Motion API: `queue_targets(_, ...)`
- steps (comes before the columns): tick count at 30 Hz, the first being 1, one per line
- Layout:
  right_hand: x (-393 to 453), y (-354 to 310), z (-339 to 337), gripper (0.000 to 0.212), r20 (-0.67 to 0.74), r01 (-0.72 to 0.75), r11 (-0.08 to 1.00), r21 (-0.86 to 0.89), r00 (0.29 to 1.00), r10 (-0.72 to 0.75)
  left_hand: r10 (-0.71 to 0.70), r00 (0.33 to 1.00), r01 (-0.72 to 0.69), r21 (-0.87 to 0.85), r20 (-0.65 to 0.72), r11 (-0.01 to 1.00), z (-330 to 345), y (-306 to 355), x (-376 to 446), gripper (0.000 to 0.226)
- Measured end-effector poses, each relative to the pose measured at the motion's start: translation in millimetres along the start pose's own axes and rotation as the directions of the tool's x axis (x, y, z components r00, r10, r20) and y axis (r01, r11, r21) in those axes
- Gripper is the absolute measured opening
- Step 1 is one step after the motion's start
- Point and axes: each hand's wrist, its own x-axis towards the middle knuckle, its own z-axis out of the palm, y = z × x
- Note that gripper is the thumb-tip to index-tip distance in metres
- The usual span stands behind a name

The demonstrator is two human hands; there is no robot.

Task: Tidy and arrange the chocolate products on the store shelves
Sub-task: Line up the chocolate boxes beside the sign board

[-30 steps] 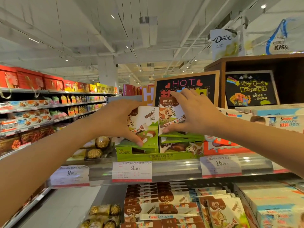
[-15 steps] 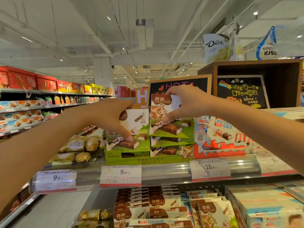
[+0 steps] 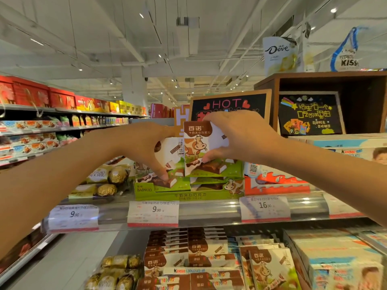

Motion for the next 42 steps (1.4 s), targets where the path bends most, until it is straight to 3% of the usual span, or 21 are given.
queue_targets(2,4.5,-0.9,-0.7,0.085,-0.022,0.036,0.999,-0.028,0.999,-0.037,0.052,0.998,-0.052,0.008,-0.021,0.999,1.2,-0.3,-2.2,0.090)
queue_targets(6,9.4,-9.5,2.5,0.085,-0.064,-0.051,0.984,0.173,0.996,0.063,0.125,0.991,-0.112,0.185,-0.057,0.976,8.0,-0.9,-6.5,0.097)
queue_targets(8,7.6,-15.8,8.0,0.086,-0.050,-0.048,0.987,0.152,0.997,0.056,0.136,0.988,-0.114,0.230,-0.078,0.966,12.2,-4.5,-7.0,0.103)
queue_targets(11,0.5,-20.5,14.3,0.084,-0.035,-0.014,0.999,0.044,0.999,0.016,0.151,0.983,-0.127,0.205,-0.104,0.970,15.5,-9.6,-8.2,0.103)
queue_targets(14,-6.7,-19.2,18.6,0.083,-0.043,0.027,0.999,0.044,0.999,-0.026,0.156,0.983,-0.147,0.100,-0.093,0.984,15.0,-15.5,-8.4,0.100)
queue_targets(16,-10.6,-17.0,21.4,0.082,-0.042,0.095,0.994,0.054,0.995,-0.093,0.183,0.977,-0.182,0.020,-0.106,0.983,12.8,-17.2,-7.4,0.088)
queue_targets(19,-14.5,-13.7,22.6,0.083,0.050,0.084,0.994,0.064,0.995,-0.087,0.218,0.966,-0.225,-0.042,-0.137,0.973,9.9,-15.0,-7.7,0.074)
queue_targets(28,-10.1,2.0,16.8,0.088,0.150,0.153,0.988,0.007,0.977,-0.152,0.194,0.977,-0.203,-0.099,-0.092,0.974,5.3,-12.5,-5.9,0.076)
queue_targets(34,-25.9,1.7,31.8,0.084,0.105,0.095,0.979,0.179,0.988,-0.115,0.177,0.975,-0.185,-0.046,-0.132,0.982,9.5,-14.4,-4.1,0.079)
queue_targets(40,-26.0,-4.0,24.8,0.067,0.107,0.026,0.981,0.194,0.993,-0.047,0.200,0.970,-0.216,-0.114,-0.134,0.970,5.0,-9.0,0.1,0.042)
queue_targets(42,-26.4,-4.7,22.6,0.064,0.100,0.002,0.975,0.221,0.995,-0.025,0.168,0.977,-0.186,-0.141,-0.130,0.973,1.5,-8.9,4.4,0.063)
